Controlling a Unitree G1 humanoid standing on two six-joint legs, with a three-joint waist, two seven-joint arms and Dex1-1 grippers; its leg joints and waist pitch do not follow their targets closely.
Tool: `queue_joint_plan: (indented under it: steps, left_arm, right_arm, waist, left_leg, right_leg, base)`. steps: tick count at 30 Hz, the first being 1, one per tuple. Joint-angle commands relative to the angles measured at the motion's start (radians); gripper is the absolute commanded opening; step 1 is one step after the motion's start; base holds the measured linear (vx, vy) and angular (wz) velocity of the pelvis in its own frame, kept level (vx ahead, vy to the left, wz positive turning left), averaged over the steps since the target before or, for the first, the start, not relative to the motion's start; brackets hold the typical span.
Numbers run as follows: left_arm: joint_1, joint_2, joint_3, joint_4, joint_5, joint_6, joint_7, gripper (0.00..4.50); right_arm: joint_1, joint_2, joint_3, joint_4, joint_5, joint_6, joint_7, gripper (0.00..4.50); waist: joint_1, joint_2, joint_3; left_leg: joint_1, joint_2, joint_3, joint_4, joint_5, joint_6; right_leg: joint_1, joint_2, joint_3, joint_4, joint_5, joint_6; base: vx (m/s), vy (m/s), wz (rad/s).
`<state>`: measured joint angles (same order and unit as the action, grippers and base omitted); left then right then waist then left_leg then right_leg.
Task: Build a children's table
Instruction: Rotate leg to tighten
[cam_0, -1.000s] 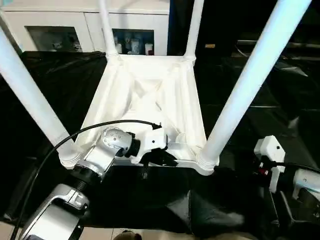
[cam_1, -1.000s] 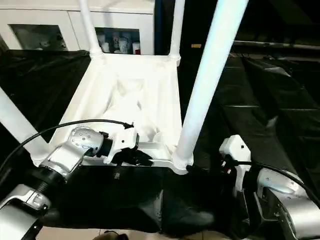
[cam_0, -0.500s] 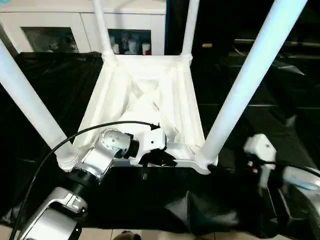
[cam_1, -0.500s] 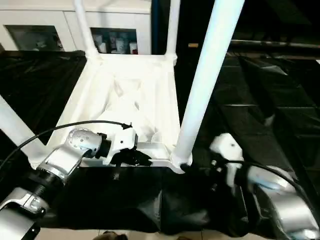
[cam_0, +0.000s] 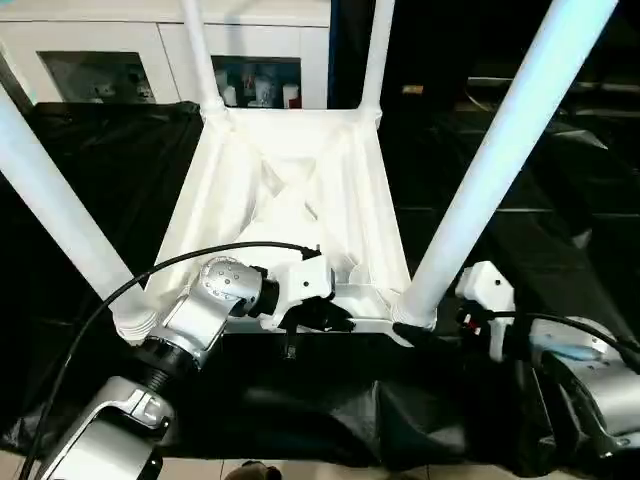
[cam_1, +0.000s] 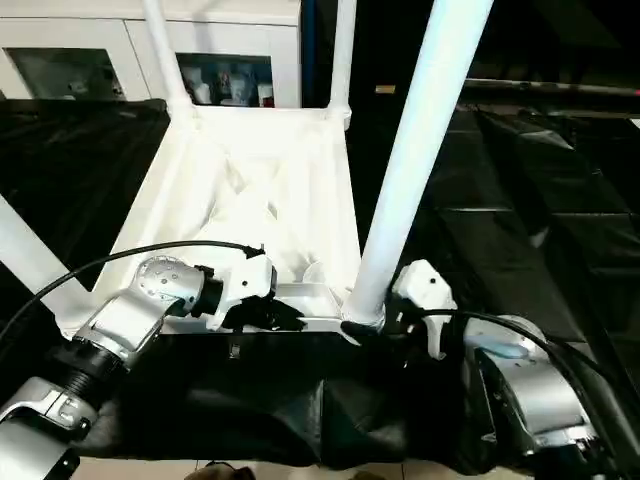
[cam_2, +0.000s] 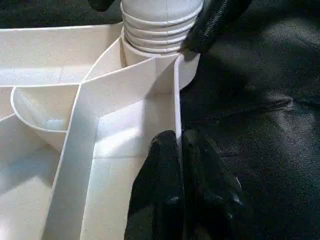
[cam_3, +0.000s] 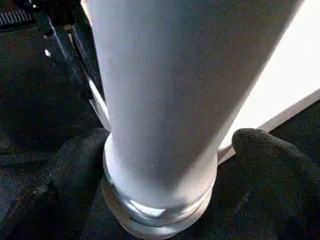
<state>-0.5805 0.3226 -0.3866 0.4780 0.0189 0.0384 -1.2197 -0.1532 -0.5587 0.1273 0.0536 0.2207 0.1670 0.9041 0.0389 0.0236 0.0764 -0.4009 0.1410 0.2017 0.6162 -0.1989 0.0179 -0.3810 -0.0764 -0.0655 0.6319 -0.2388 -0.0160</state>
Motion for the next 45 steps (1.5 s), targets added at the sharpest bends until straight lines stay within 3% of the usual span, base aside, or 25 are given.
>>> queue_joint_plan:
  steps: [1, 3, 4, 12, 14, 19, 30, 33, 35, 37, 39, 40, 45]
  left_arm:
    - [0.029, -0.002, 0.027, -0.002, -0.025, 0.014, 0.022, 0.00]
    - [0.032, 0.000, 0.026, -0.004, -0.026, 0.016, 0.022, 0.00]
    - [0.032, 0.000, 0.026, -0.005, -0.026, 0.016, 0.022, 0.00]
    - [0.042, 0.005, 0.024, -0.018, -0.026, 0.026, 0.020, 0.00]
    - [0.044, 0.006, 0.023, -0.022, -0.027, 0.029, 0.020, 0.00]
    - [0.050, 0.008, 0.023, -0.033, -0.027, 0.036, 0.023, 0.00]
    - [0.057, 0.016, 0.029, -0.042, -0.030, 0.042, 0.026, 0.00]
    - [0.064, 0.014, 0.043, -0.060, -0.029, 0.055, 0.062, 0.00]
    - [0.067, 0.008, 0.050, -0.073, -0.011, 0.072, 0.113, 0.00]
    - [0.067, -0.012, 0.058, -0.081, 0.019, 0.094, 0.197, 0.00]
    - [0.069, -0.034, 0.069, -0.091, 0.019, 0.124, 0.237, 0.00]
    - [0.071, -0.059, 0.079, -0.098, 0.021, 0.147, 0.283, 0.00]
    - [0.076, -0.152, 0.073, -0.115, 0.070, 0.228, 0.440, 0.00]
  right_arm:
    - [-0.016, 0.000, 0.000, 0.015, -0.011, -0.013, 0.013, 4.42]
    - [-0.022, 0.004, -0.002, 0.023, -0.012, -0.016, 0.017, 4.42]
    - [-0.023, 0.005, -0.002, 0.025, -0.011, -0.018, 0.019, 4.16]
    - [-0.034, 0.007, 0.010, 0.046, -0.002, -0.035, 0.041, 3.46]
    - [-0.035, 0.006, 0.009, 0.052, -0.004, -0.040, 0.048, 3.46]
    - [-0.040, 0.005, 0.010, 0.066, -0.009, -0.050, 0.061, 2.90]
    - [-0.050, 0.028, 0.019, 0.083, -0.016, -0.069, 0.056, 2.73]
    - [-0.056, 0.085, 0.003, 0.122, -0.029, -0.081, -0.036, 2.73]
    - [-0.063, 0.138, -0.008, 0.154, -0.038, -0.064, -0.123, 2.72]
    - [-0.073, 0.201, -0.020, 0.193, -0.050, -0.034, -0.225, 2.72]
    - [-0.079, 0.236, -0.027, 0.217, -0.053, -0.022, -0.275, 2.72]
    - [-0.087, 0.270, -0.031, 0.240, -0.058, -0.013, -0.323, 2.72]
    - [-0.134, 0.391, -0.032, 0.333, -0.105, 0.000, -0.493, 2.72]
  waist:
    - [0.009, -0.028, -0.053]
    - [0.009, -0.028, -0.052]
    - [0.009, -0.029, -0.053]
    - [0.006, -0.031, -0.050]
    - [0.005, -0.033, -0.050]
    - [0.004, -0.034, -0.048]
    - [0.001, -0.036, -0.043]
    - [-0.003, -0.034, -0.041]
    - [-0.012, -0.036, -0.037]
    - [-0.017, -0.035, -0.035]
    - [-0.017, -0.035, -0.034]
    - [-0.018, -0.034, -0.033]
    - [-0.019, -0.033, -0.039]
  left_leg:
    - [0.022, 0.105, -0.052, -0.075, -0.081, 0.146]
    - [0.021, 0.105, -0.053, -0.076, -0.087, 0.144]
    - [0.021, 0.105, -0.053, -0.076, -0.088, 0.142]
    - [0.021, 0.106, -0.053, -0.078, -0.091, 0.145]
    - [0.021, 0.106, -0.052, -0.078, -0.093, 0.144]
    - [0.021, 0.106, -0.053, -0.079, -0.100, 0.138]
    - [0.021, 0.107, -0.053, -0.082, -0.109, 0.135]
    - [0.014, 0.106, -0.056, -0.086, -0.116, 0.126]
    - [0.011, 0.104, -0.061, -0.094, -0.152, 0.092]
    - [0.020, 0.103, -0.061, -0.098, -0.195, 0.052]
    - [0.020, 0.103, -0.061, -0.098, -0.196, 0.045]
    - [0.027, 0.104, -0.057, -0.099, -0.203, 0.031]
    - [0.026, 0.101, -0.053, -0.098, -0.144, 0.044]
  right_leg:
    - [0.039, -0.109, 0.060, -0.070, 0.011, -0.277]
    - [0.039, -0.109, 0.059, -0.072, -0.003, -0.277]
    - [0.040, -0.109, 0.059, -0.072, -0.007, -0.276]
    - [0.038, -0.109, 0.060, -0.073, -0.013, -0.276]
    - [0.038, -0.109, 0.060, -0.074, -0.017, -0.276]
    - [0.037, -0.109, 0.061, -0.075, -0.033, -0.274]
    - [0.035, -0.108, 0.062, -0.078, -0.045, -0.274]
    - [0.038, -0.110, 0.060, -0.078, -0.066, -0.271]
    - [0.040, -0.108, 0.058, -0.083, -0.138, -0.258]
    - [0.034, -0.108, 0.063, -0.093, -0.206, -0.250]
    - [0.035, -0.109, 0.063, -0.093, -0.218, -0.247]
    - [0.029, -0.108, 0.067, -0.098, -0.229, -0.244]
    - [0.032, -0.104, 0.067, -0.092, -0.124, -0.262]
  base:
    - [0.000, 0.000, 0.00]
    - [0.000, 0.000, 0.00]
    - [0.000, 0.000, 0.00]
    - [0.000, 0.000, 0.00]
    - [0.000, 0.000, 0.00]
    - [0.000, 0.000, 0.00]
    - [0.000, 0.000, 0.00]
    - [0.000, 0.000, 0.00]
    - [0.000, 0.000, 0.00]
    - [0.000, 0.000, 0.00]
    - [0.000, 0.000, 0.00]
    - [0.000, 0.000, 0.00]
    - [0.000, 0.000, 0.00]
